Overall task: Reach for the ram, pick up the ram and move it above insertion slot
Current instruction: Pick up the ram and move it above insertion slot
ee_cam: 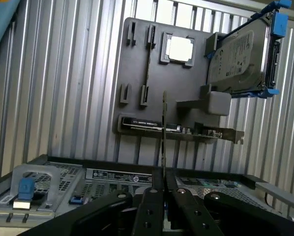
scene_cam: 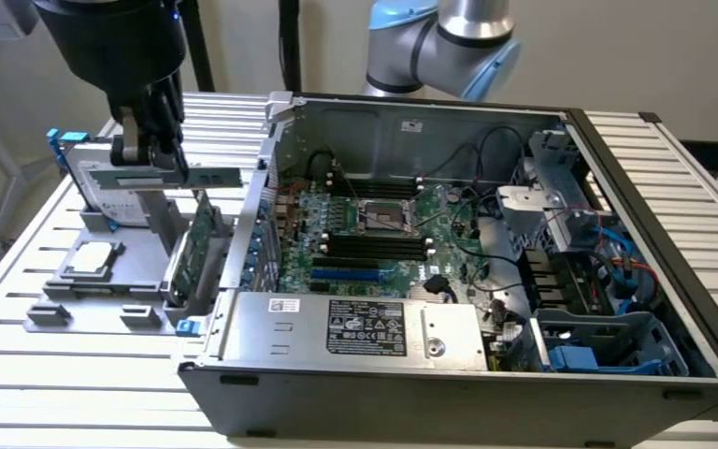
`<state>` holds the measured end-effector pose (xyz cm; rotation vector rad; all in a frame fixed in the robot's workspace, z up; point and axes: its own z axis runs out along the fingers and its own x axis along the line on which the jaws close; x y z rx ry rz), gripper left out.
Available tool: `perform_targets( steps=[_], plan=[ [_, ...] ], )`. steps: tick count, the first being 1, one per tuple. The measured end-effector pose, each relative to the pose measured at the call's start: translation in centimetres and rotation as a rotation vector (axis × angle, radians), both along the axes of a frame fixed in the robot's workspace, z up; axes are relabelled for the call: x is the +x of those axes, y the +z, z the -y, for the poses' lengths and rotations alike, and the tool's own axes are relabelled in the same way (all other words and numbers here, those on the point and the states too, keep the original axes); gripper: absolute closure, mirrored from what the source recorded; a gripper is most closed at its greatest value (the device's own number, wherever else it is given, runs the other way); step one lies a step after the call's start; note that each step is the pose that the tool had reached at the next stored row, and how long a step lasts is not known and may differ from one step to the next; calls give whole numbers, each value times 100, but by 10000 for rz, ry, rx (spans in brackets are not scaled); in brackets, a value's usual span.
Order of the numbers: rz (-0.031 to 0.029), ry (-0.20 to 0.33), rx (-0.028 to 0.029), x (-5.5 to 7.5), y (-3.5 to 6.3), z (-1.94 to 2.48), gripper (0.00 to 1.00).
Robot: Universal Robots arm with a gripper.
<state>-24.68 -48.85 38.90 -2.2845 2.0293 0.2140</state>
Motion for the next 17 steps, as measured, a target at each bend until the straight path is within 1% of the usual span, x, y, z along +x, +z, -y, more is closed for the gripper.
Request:
perform_targets(
  steps=[10,17],
  plan=[
    [0,0,1,454,67,-6,87],
    [0,0,13,771,72,-12,87]
  ],
)
